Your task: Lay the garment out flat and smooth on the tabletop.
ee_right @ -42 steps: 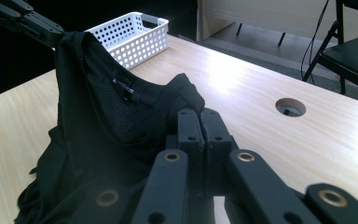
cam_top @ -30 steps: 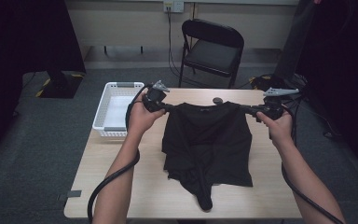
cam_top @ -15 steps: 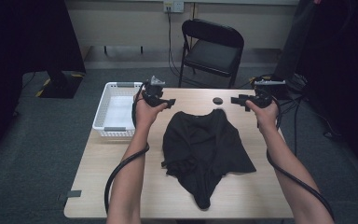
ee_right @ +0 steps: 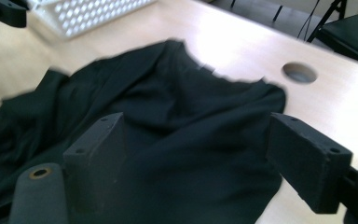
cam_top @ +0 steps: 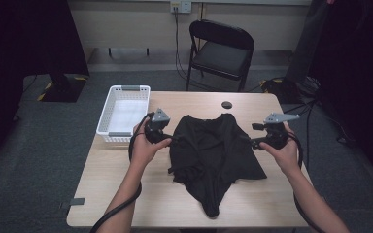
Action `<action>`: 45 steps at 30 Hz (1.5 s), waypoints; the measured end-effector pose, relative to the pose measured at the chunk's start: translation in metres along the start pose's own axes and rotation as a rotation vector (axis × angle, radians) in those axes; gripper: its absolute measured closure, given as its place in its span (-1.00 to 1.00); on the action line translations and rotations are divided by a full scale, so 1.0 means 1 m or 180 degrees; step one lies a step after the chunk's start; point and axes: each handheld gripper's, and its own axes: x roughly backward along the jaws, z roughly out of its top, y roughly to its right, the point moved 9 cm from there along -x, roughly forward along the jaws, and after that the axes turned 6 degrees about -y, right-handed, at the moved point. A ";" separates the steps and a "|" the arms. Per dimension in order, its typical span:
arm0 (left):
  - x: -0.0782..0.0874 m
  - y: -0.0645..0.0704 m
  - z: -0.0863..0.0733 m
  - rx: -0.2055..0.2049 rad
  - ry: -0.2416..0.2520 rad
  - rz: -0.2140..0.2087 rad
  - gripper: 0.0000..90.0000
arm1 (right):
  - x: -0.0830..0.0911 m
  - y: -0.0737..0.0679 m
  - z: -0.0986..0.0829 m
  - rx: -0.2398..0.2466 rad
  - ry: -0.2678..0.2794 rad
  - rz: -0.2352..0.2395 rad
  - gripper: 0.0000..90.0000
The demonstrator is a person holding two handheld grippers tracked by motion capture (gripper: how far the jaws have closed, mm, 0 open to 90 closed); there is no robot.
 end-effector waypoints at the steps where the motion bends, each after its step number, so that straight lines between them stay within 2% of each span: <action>1: 0.002 0.007 -0.005 -0.0078 -0.0015 -0.0028 -0.67 | 0.001 -0.005 -0.006 0.0031 -0.0022 0.0001 -0.56; 4: 0.005 0.027 -0.022 -0.0178 -0.0042 -0.0118 -0.67 | 0.005 -0.021 -0.028 0.0138 -0.0124 -0.0008 -0.55; 5: 0.005 0.027 -0.022 -0.0178 -0.0042 -0.0118 -0.67 | 0.006 -0.026 -0.036 0.0149 -0.0150 0.0007 -0.54; 6: 0.006 0.037 -0.035 -0.0171 -0.0056 -0.0174 -0.67 | 0.007 -0.031 -0.043 0.0156 -0.0176 0.0035 -0.54; 7: 0.006 0.037 -0.035 -0.0171 -0.0056 -0.0174 -0.67 | 0.007 -0.031 -0.043 0.0156 -0.0176 0.0035 -0.54; 8: 0.005 0.045 -0.048 -0.0225 -0.0115 -0.0169 -0.67 | 0.008 -0.038 -0.059 0.0152 -0.0237 0.0015 -0.52; 9: 0.005 0.049 -0.055 -0.0236 -0.0157 -0.0198 -0.67 | 0.009 -0.042 -0.067 0.0149 -0.0268 0.0033 -0.51; 10: 0.005 0.049 -0.055 -0.0236 -0.0157 -0.0198 -0.67 | 0.009 -0.042 -0.067 0.0149 -0.0268 0.0033 -0.51; 11: 0.004 0.057 -0.067 -0.0276 -0.0183 -0.0225 -0.65 | 0.009 -0.048 -0.082 0.0162 -0.0323 0.0049 -0.49; 12: 0.004 0.057 -0.067 -0.0276 -0.0183 -0.0225 -0.65 | 0.008 -0.051 -0.091 0.0148 -0.0374 0.0054 -0.49; 13: 0.003 0.062 -0.081 -0.0286 -0.0274 -0.0264 -0.65 | 0.007 -0.054 -0.098 0.0156 -0.0419 0.0055 -0.49; 14: 0.003 0.063 -0.087 -0.0289 -0.0271 -0.0245 -0.65 | 0.006 -0.057 -0.105 0.0174 -0.0447 0.0053 -0.49; 15: 0.002 0.063 -0.093 -0.0226 -0.0271 -0.0255 -0.65 | 0.006 -0.059 -0.112 0.0192 -0.0493 0.0044 -0.49; 17: 0.002 0.064 -0.099 -0.0185 -0.0284 -0.0284 -0.66 | 0.005 -0.060 -0.117 0.0214 -0.0516 0.0018 -0.49; 20: 0.001 0.063 -0.111 -0.0161 -0.0343 -0.0226 -0.66 | 0.006 -0.064 -0.127 0.0218 -0.0548 0.0001 -0.49; 21: 0.000 0.063 -0.114 -0.0210 -0.0391 -0.0204 -0.66 | 0.005 -0.063 -0.134 0.0270 -0.0633 -0.0075 -0.50; 22: -0.001 0.063 -0.118 -0.0249 -0.0450 -0.0181 -0.64 | 0.004 -0.063 -0.136 0.0274 -0.0670 -0.0086 -0.50; 23: -0.003 0.065 -0.123 -0.0244 -0.0520 -0.0254 -0.61 | 0.005 -0.064 -0.137 0.0252 -0.0646 -0.0077 -0.50; 24: -0.003 0.066 -0.124 -0.0212 -0.0533 -0.0265 -0.65 | 0.004 -0.065 -0.138 0.0224 -0.0628 -0.0036 -0.50; 26: -0.002 0.066 -0.125 -0.0206 -0.0523 -0.0241 -0.68 | 0.005 -0.063 -0.141 0.0222 -0.0639 -0.0076 -0.53; 29: -0.003 0.068 -0.125 -0.0191 -0.0525 -0.0255 -0.72 | 0.006 -0.063 -0.143 0.0166 -0.0613 -0.0024 -0.52; 38: -0.003 0.068 -0.125 -0.0196 -0.0528 -0.0263 -0.74 | 0.006 -0.062 -0.144 0.0148 -0.0526 -0.0002 -0.52; 40: -0.003 0.068 -0.125 -0.0198 -0.0528 -0.0264 -0.74 | 0.007 -0.062 -0.143 0.0142 -0.0570 -0.0020 -0.48; 42: -0.003 0.068 -0.125 -0.0198 -0.0528 -0.0262 -0.74 | 0.017 -0.060 -0.136 0.0178 -0.0477 -0.0052 -0.32; 44: -0.003 0.068 -0.125 -0.0199 -0.0528 -0.0260 -0.74 | 0.025 -0.055 -0.132 0.0136 -0.0375 -0.0088 -0.14; 45: -0.003 0.068 -0.125 -0.0199 -0.0528 -0.0260 -0.74 | 0.025 -0.055 -0.132 0.0136 -0.0375 -0.0088 -0.14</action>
